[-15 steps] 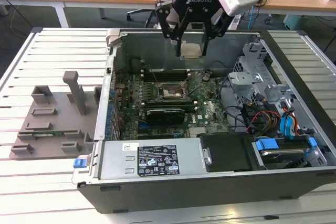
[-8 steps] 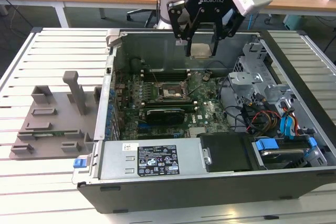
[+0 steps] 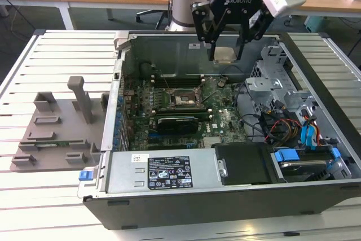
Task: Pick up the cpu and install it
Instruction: 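Pick up the cpu and move it towards the insertion slot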
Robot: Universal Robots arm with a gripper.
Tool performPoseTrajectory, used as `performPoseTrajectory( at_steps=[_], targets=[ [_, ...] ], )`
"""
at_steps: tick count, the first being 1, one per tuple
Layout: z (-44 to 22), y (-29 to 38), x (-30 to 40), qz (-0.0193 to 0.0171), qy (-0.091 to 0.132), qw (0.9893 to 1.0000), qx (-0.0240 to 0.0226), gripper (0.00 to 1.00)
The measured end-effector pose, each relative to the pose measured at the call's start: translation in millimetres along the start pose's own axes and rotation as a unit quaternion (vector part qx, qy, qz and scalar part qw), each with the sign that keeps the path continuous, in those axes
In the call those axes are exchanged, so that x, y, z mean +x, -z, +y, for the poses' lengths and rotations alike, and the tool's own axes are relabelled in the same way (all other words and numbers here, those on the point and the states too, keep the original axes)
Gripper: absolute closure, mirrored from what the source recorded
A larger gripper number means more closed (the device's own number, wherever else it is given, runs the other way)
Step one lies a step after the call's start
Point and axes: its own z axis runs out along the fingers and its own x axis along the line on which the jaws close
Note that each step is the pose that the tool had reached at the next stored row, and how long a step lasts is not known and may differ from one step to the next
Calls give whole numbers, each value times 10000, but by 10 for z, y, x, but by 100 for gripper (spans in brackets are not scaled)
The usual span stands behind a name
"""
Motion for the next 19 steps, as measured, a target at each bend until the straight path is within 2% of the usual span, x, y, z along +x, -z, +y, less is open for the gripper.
performPoseTrajectory(
  at_steps=[8,19],
  targets=[
    [-2,-5,-161,0,-1,10000,1,45],
    [-5,-13,-443,1,0,10000,7,45]
  ],
)
